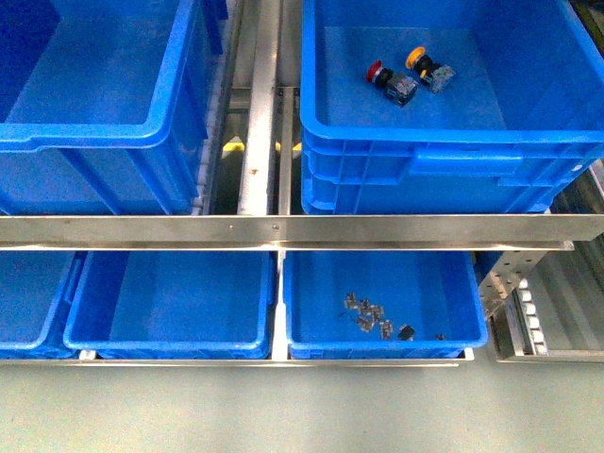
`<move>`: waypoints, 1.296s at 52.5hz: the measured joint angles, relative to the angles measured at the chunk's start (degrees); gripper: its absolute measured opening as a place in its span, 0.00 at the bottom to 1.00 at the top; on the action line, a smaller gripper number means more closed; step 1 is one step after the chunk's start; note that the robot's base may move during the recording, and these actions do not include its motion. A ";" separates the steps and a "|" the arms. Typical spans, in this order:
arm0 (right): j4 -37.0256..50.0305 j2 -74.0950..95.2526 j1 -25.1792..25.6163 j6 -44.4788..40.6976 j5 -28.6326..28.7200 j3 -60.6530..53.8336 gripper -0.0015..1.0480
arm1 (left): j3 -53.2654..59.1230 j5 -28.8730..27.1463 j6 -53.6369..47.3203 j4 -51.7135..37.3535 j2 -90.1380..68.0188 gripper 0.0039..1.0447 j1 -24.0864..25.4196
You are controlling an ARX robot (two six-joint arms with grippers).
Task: Pick red and yellow buttons and place in box
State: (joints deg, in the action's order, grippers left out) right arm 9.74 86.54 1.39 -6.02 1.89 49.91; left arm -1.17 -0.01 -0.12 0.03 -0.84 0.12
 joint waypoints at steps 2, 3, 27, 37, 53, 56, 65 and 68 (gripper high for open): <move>-2.14 -4.63 -0.11 3.13 -1.31 -3.04 0.94 | 0.00 0.00 0.00 0.00 0.00 0.93 0.00; -3.28 -6.60 -0.22 4.52 -2.19 -4.42 0.94 | 0.00 0.00 0.00 0.00 0.00 0.93 0.00; 39.76 -20.39 -1.29 6.40 -1.90 -33.42 0.27 | 0.00 0.00 0.00 0.00 0.00 0.93 -0.02; 38.47 -27.54 -1.29 6.23 -1.90 -39.43 0.04 | 0.00 -0.02 0.00 0.00 0.00 0.93 -0.02; 32.76 -38.42 -1.29 6.23 -1.90 -44.96 0.04 | 0.00 0.00 0.00 0.00 0.00 0.93 -0.02; 31.32 -40.48 -1.29 6.23 -1.90 -45.64 0.04 | 0.00 0.00 0.00 0.00 0.00 0.93 0.00; 30.32 -44.63 -1.29 6.23 -1.99 -48.61 0.04 | 0.00 0.00 0.00 0.00 0.00 0.93 -0.02; 28.20 -47.28 -1.29 6.21 -1.88 -48.61 0.04 | 0.00 0.00 0.00 0.00 0.00 0.93 -0.02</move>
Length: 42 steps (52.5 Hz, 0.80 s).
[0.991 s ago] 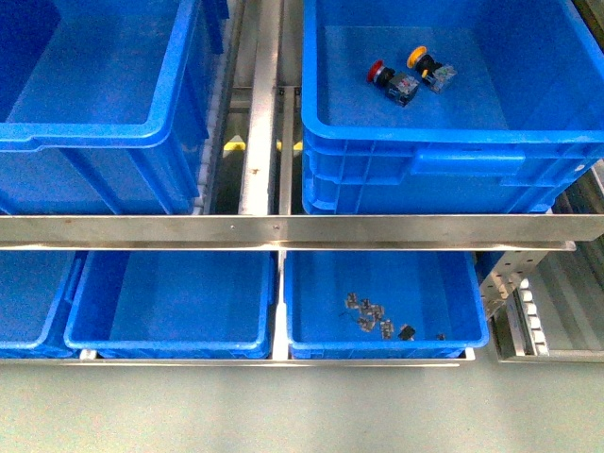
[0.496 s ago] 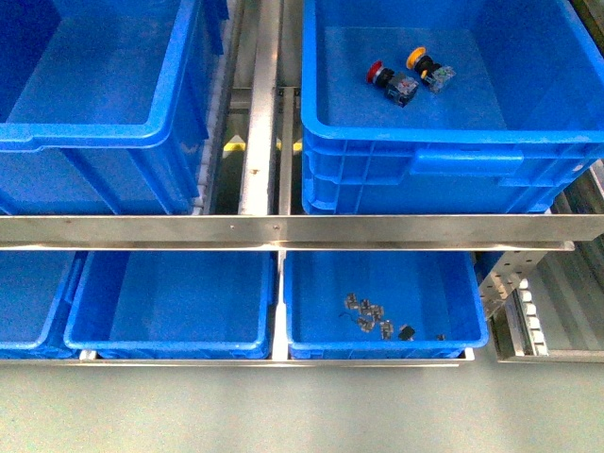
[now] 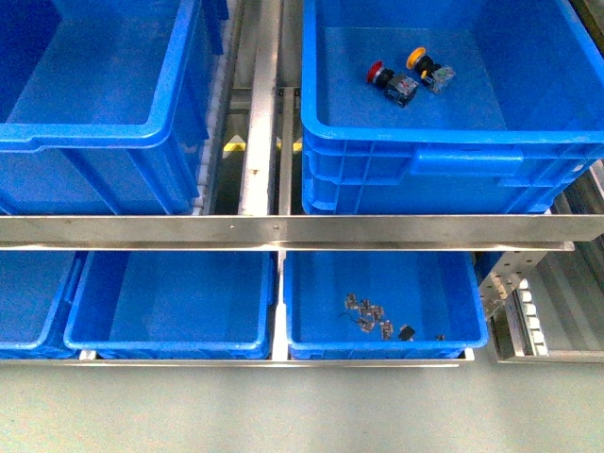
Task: Pick red and yellow buttons and place in box
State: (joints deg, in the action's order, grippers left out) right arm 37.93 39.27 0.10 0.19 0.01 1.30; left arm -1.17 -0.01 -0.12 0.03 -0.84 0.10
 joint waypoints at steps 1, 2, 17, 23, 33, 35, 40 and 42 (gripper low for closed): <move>-0.70 -0.90 0.00 0.02 -0.02 -0.02 0.04 | 0.00 -0.02 0.00 0.00 0.00 0.93 0.00; -1.44 -1.75 0.00 0.02 0.00 -0.02 0.04 | 0.00 -0.02 0.00 0.00 0.00 0.93 0.00; -10.91 -11.96 0.00 0.02 -0.02 -0.07 0.04 | 0.00 0.00 0.00 0.00 0.00 0.93 0.02; -14.32 -15.58 0.00 0.02 -0.02 -0.07 0.04 | 0.00 0.00 0.00 0.00 0.00 0.93 0.00; -18.97 -20.39 0.00 0.02 -0.02 -0.07 0.04 | 0.00 0.00 0.00 0.00 0.00 0.93 0.02; -19.76 -21.18 0.00 0.00 0.00 -0.07 0.04 | 0.00 0.00 0.00 0.00 0.00 0.93 0.00; -21.57 -23.02 0.00 0.02 -0.02 -0.07 0.04 | 0.00 0.00 0.00 0.00 0.00 0.93 0.00; -22.32 -23.76 0.00 0.02 -0.02 -0.07 0.04 | 0.00 0.00 0.00 0.00 0.00 0.93 0.00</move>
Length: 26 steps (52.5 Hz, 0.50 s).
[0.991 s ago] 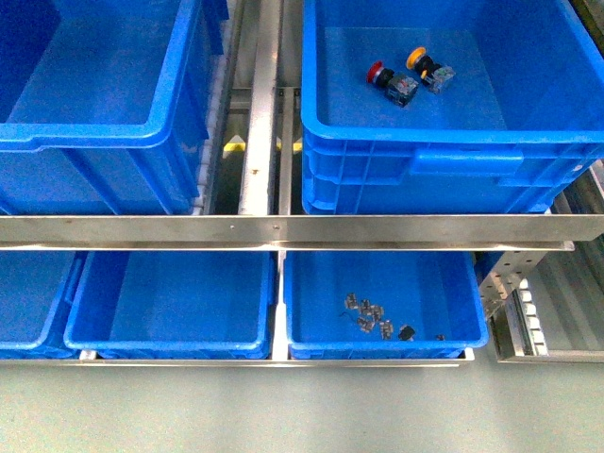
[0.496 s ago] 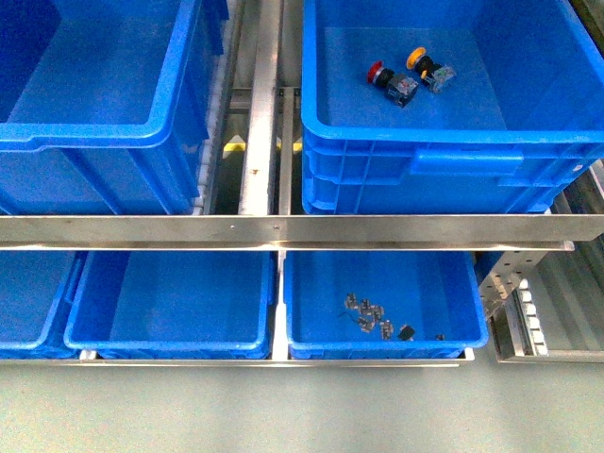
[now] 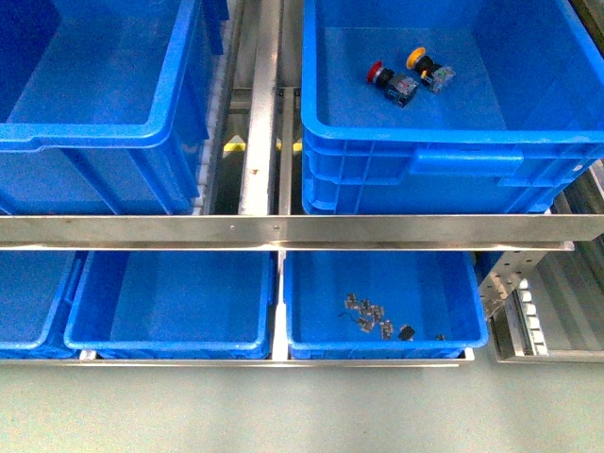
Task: Pick red and yellow buttons and place in box
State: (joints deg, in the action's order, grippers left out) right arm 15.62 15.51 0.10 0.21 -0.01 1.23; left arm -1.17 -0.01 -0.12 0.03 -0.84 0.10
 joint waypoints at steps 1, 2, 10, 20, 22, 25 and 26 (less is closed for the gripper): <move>-0.37 -0.37 0.00 0.00 0.00 0.00 0.04 | 0.00 0.00 -0.02 0.00 0.00 0.93 0.00; -0.74 -0.72 0.00 0.00 0.00 0.00 0.04 | 0.00 0.00 0.00 0.00 0.00 0.93 0.00; -3.17 -3.19 0.00 0.00 0.00 0.00 0.04 | 0.00 0.00 0.00 0.00 0.00 0.93 0.00; -8.09 -7.61 0.00 0.00 -0.04 0.02 0.04 | 0.00 0.00 0.00 0.00 0.00 0.93 0.02; -13.49 -11.39 0.00 0.00 0.04 0.02 0.04 | 0.00 -0.02 0.00 0.00 0.00 0.93 0.00; -15.08 -14.01 0.00 0.00 -0.02 0.02 0.04 | 0.00 -0.02 0.00 0.00 0.00 0.93 0.00; -15.23 -14.49 0.00 -0.02 0.00 0.02 0.04 | 0.00 -0.02 -0.02 0.00 0.00 0.93 0.02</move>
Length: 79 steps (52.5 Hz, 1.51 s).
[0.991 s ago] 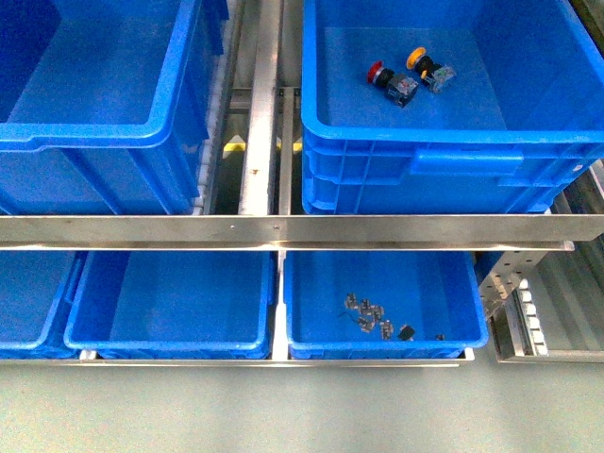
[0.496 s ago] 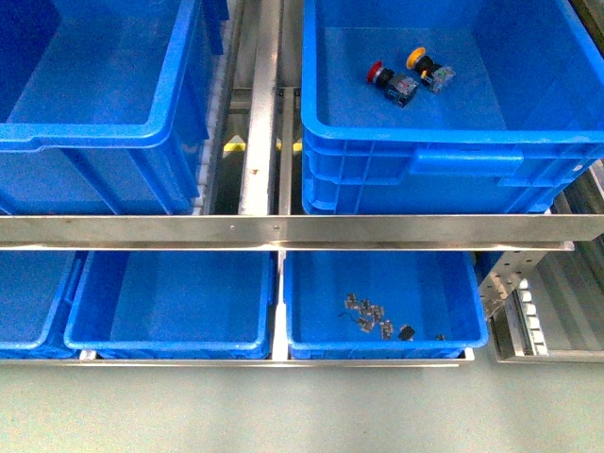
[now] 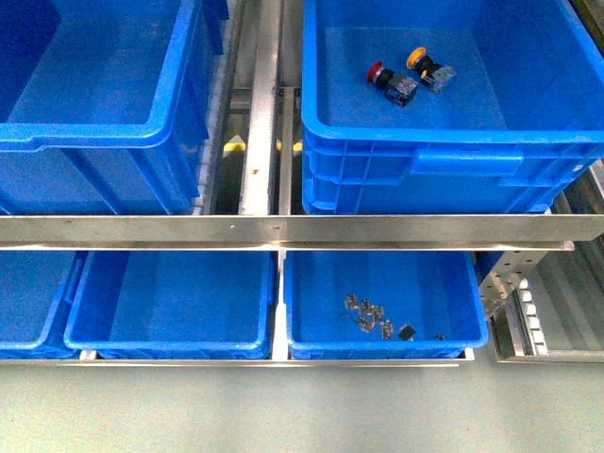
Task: Pick red and yellow buttons and place in box
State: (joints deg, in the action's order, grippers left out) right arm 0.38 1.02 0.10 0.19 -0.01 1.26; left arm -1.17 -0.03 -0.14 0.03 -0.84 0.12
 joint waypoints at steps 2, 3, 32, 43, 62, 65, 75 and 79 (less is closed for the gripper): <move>-0.09 -0.55 0.00 0.02 0.02 0.00 0.04 | 0.00 0.02 0.00 0.00 0.00 0.93 0.00; -0.09 -0.72 0.00 0.02 0.00 0.00 0.04 | 0.00 0.00 0.02 0.00 0.00 0.93 -0.02; -0.31 -0.74 0.00 -0.02 0.00 0.00 0.32 | 0.00 0.02 0.00 0.00 0.00 0.93 0.00; -0.28 -0.74 0.00 -0.02 0.00 0.00 0.67 | 0.00 0.00 0.02 0.00 0.00 0.93 -0.02; -0.28 -0.74 0.00 0.00 0.00 0.00 0.94 | 0.00 0.00 0.02 0.00 0.00 0.93 -0.02; -0.28 -0.74 0.00 0.00 0.00 0.00 0.94 | 0.00 0.02 0.02 0.00 0.00 0.93 -0.02; -0.31 -0.74 0.00 0.00 0.00 0.00 0.94 | 0.00 0.02 0.02 0.00 0.00 0.93 -0.02; -0.28 -0.74 0.00 0.00 0.00 0.00 0.94 | 0.00 0.02 0.02 0.00 0.00 0.93 -0.02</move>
State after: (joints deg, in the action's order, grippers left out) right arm 0.10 0.27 0.10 0.19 -0.01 1.26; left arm -1.17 -0.01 -0.12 0.03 -0.84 0.10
